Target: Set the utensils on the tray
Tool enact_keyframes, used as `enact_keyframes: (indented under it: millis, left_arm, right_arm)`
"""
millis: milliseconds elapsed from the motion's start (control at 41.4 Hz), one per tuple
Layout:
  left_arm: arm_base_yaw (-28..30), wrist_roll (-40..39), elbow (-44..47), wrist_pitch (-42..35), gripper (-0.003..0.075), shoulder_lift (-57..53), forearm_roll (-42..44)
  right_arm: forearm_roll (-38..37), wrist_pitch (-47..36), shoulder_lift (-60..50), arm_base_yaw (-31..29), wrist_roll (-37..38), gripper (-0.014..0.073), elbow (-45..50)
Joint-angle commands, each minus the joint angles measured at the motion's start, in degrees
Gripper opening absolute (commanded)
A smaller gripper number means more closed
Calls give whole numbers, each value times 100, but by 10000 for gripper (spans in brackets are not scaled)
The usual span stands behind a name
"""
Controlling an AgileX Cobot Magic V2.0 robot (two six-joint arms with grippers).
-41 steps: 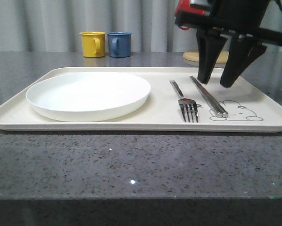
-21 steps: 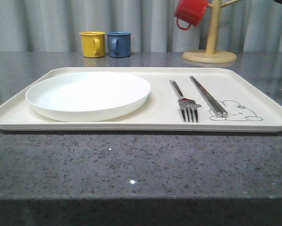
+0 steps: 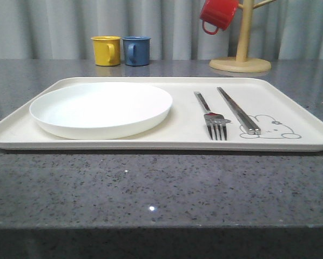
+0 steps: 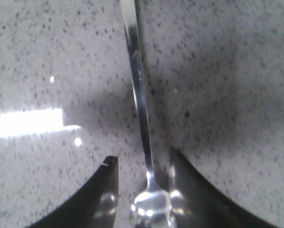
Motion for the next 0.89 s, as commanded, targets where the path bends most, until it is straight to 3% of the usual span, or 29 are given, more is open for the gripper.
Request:
enact_keyframes:
  millis: [0, 314, 555, 869]
  left_arm:
    - [-39, -34, -135, -367, 386, 5, 45]
    - [-39, -34, -135, -367, 386, 5, 45]
    - [-39, -34, -135, -367, 386, 5, 45]
    - [-39, -34, -135, -367, 386, 5, 45]
  right_arm:
    - [0, -341, -120, -39, -96, 261, -138]
    - [-50, -411, 280, -39, -96, 246, -145]
    - [-44, -347, 262, -39, -96, 37, -157]
    - [555, 305, -132, 420, -96, 38, -363]
